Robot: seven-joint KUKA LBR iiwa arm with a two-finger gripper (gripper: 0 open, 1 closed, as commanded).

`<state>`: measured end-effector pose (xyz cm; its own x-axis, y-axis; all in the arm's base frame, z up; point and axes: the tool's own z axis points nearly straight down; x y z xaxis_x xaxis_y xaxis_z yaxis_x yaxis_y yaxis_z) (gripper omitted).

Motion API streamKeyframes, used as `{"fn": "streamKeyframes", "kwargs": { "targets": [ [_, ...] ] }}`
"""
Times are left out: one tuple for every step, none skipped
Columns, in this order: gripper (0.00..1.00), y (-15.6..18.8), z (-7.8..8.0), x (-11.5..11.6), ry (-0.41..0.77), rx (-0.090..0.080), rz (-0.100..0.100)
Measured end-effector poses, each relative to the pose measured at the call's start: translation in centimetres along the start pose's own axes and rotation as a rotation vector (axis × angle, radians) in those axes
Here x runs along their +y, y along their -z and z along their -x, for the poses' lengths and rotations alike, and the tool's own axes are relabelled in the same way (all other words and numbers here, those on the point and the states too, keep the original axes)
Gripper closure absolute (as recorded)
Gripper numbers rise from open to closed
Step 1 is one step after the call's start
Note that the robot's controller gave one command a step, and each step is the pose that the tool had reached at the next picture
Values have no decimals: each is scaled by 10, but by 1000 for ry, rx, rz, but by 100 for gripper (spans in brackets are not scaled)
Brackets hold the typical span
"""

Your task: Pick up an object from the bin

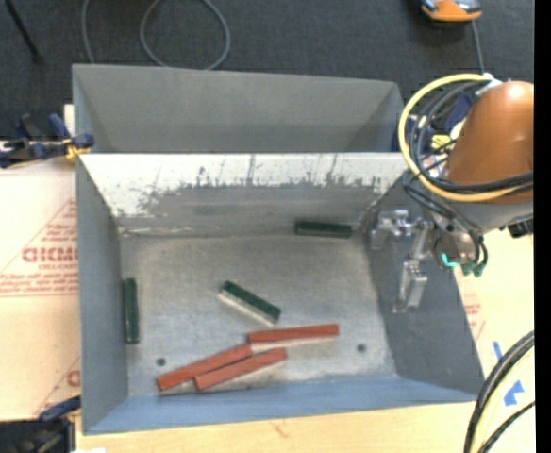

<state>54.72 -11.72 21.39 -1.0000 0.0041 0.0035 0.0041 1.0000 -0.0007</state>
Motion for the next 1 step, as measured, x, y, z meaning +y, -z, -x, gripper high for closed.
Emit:
{"fn": "streamKeyframes", "kwargs": {
  "targets": [
    [0,-146,19,74,160,-3,1]
  ]
}}
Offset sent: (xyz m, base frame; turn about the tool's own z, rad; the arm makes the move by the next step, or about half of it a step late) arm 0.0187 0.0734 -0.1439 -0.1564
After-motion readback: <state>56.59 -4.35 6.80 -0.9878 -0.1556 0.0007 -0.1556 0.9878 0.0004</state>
